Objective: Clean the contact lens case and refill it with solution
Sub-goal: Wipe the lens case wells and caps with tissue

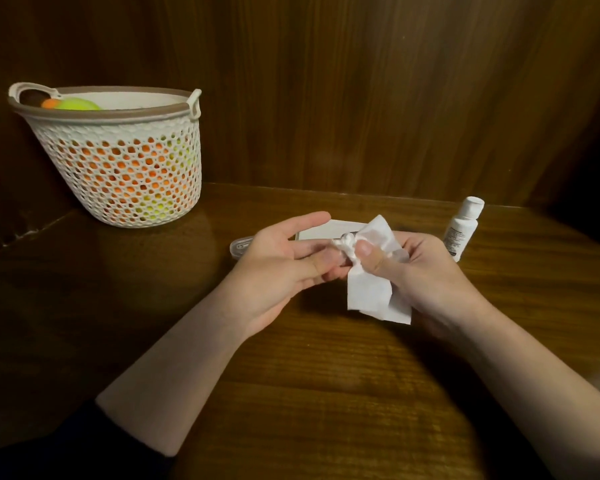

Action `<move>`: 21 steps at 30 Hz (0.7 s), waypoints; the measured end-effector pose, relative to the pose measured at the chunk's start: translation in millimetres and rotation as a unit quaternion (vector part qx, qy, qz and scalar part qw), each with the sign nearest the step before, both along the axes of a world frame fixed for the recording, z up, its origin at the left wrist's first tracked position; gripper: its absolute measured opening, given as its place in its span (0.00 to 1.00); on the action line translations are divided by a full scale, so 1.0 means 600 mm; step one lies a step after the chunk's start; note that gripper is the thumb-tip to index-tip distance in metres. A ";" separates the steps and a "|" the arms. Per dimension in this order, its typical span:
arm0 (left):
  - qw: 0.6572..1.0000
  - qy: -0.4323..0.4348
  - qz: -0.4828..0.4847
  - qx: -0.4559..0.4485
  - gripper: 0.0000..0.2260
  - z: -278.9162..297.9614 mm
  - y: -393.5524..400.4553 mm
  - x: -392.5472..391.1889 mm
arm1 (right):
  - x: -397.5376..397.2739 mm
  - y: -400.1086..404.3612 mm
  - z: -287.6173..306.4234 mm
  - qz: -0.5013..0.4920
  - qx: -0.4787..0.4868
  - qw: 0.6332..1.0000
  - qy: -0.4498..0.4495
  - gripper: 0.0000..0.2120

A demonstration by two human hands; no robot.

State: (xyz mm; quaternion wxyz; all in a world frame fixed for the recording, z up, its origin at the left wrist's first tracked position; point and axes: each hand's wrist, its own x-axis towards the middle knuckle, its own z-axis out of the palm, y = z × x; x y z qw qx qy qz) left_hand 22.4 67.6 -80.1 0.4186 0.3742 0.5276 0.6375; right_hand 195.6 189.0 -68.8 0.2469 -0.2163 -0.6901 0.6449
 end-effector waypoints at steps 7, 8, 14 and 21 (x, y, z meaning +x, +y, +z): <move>0.998 0.069 -0.006 -0.007 0.32 -0.002 -0.003 0.004 | -0.002 -0.007 -0.002 -0.031 0.013 0.999 -0.018 0.13; 0.997 0.074 -0.008 -0.006 0.32 -0.002 -0.002 0.004 | -0.002 -0.008 -0.001 -0.035 0.014 0.999 -0.022 0.14; 0.998 0.068 -0.017 -0.007 0.31 -0.002 0.000 0.001 | -0.002 -0.008 0.007 -0.066 -0.009 0.998 -0.020 0.14; 0.998 0.056 -0.015 0.016 0.30 -0.003 0.000 0.000 | 0.000 -0.007 0.006 -0.013 0.001 1.000 -0.001 0.08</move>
